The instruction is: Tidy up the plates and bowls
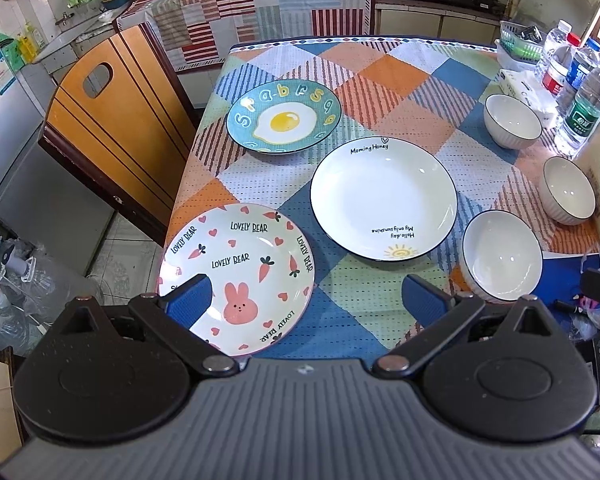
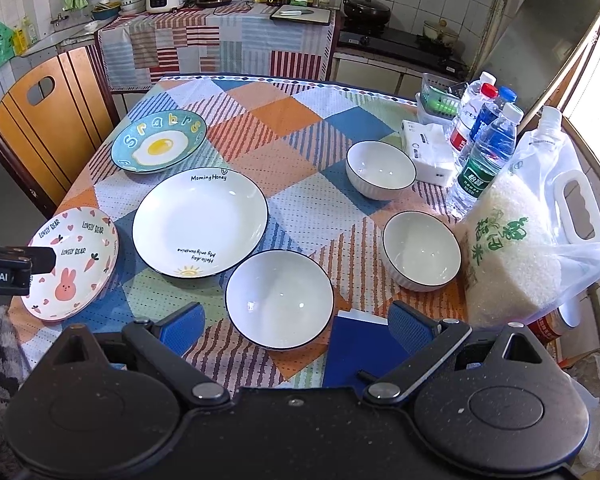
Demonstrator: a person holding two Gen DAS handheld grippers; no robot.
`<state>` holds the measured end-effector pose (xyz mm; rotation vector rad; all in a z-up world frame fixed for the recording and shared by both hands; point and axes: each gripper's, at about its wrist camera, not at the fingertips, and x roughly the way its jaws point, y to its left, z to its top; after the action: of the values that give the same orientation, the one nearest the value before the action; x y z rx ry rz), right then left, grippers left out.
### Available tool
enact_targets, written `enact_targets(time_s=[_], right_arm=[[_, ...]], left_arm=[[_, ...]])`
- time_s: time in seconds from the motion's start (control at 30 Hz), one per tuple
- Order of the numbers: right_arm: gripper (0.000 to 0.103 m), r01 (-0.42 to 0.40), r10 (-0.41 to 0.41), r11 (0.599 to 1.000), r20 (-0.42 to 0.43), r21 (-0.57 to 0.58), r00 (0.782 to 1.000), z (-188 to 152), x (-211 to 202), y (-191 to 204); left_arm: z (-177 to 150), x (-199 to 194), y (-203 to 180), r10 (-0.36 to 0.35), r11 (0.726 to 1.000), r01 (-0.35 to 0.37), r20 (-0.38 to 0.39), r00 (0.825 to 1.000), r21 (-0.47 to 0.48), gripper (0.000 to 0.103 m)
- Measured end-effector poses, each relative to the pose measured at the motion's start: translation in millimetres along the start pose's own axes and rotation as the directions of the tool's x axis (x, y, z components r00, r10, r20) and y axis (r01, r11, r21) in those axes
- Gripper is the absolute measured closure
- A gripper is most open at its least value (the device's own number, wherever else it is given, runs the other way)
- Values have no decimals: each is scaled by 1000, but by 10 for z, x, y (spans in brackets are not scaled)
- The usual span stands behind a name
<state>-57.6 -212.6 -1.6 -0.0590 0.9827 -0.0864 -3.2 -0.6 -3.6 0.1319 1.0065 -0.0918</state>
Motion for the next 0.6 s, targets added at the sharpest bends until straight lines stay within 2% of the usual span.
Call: enact_targets(time_s=[0.6], right_arm=[[3,19,-18,1000,-27,16,999,13,68,-48]], left_arm=[[-6,-19,-3,4,1000,-4,1,1000,3,0]])
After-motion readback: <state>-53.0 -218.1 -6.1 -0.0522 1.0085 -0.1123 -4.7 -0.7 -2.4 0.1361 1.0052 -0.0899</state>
